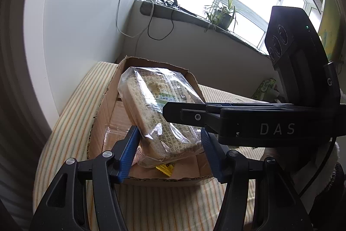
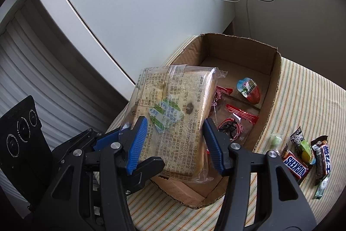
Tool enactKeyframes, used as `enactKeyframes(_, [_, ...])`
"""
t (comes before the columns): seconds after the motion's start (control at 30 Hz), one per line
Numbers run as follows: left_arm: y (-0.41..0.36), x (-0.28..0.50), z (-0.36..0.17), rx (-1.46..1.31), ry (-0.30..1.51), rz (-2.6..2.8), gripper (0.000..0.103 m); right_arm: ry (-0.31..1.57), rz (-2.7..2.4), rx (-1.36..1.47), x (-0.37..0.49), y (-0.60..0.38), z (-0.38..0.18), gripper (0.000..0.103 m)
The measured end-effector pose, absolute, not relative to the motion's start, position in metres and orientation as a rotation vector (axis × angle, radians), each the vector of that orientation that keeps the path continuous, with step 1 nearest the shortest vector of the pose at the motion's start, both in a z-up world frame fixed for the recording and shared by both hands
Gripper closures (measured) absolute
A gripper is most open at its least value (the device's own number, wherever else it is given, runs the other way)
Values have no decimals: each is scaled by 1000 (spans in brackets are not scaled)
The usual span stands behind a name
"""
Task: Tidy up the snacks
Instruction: 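Carry the bread loaf over the box and release it with the right tool, then move both open tools back to the candy bars on the table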
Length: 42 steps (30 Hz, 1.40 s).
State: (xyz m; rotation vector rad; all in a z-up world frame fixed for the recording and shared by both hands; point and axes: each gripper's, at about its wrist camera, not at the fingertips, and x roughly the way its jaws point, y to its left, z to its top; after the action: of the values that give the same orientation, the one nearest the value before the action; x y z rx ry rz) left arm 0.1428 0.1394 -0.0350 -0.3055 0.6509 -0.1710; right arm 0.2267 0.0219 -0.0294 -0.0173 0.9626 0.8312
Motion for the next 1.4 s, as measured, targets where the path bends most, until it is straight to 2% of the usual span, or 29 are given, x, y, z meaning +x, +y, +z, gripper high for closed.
enactKeyframes(0.3, [140, 141, -37, -286, 653, -147, 49, 965, 824, -37, 227, 20, -30, 47])
enactKeyframes(0.87, [139, 135, -33, -282, 644, -107, 49, 904, 791, -78, 215, 2, -17, 47])
enactKeyframes(1.03, [133, 129, -27, -284, 635, -108, 49, 867, 772, -74, 208, -23, -7, 46])
enactKeyframes(1.13, [125, 127, -24, -286, 632, -122, 49, 840, 748, -74, 204, -46, -1, 41])
enactKeyframes(1.4, [85, 126, -19, -263, 628, -193, 49, 809, 644, -59, 206, -121, 2, 41])
